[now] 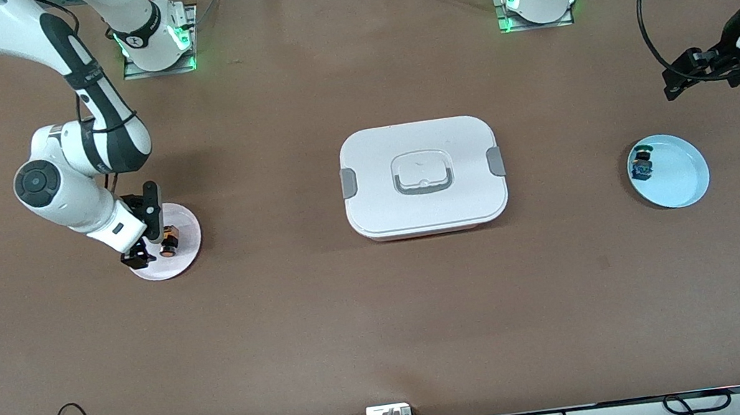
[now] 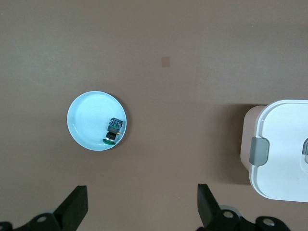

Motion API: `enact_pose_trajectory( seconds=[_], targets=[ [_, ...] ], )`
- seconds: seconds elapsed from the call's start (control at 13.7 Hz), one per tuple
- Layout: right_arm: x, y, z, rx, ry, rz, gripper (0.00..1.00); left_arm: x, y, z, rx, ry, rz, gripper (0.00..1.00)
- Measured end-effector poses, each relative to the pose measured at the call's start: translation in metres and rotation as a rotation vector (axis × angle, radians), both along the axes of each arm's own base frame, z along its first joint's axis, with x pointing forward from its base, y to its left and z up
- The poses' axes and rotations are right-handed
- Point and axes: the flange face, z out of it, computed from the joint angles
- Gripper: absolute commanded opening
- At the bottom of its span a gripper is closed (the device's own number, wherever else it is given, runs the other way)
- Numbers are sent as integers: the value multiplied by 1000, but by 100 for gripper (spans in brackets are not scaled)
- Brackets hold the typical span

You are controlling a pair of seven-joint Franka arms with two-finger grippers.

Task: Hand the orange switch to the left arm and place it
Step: 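Lower the right gripper over the orange switch on the white plate, then close the right gripper on the orange switch and lift it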

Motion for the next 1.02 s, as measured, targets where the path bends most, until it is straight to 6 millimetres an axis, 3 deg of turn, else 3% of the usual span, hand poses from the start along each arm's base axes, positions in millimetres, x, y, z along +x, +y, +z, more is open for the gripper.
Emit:
enact_pose_trajectory(
  seconds=[0.59,1.02],
  targets=[
    [1,14,-8,26,-18,-1,100,0,0,0,0,1,0,100],
    [-4,14,-17,26,-30,0,100,0,0,0,0,1,0,100]
  ],
)
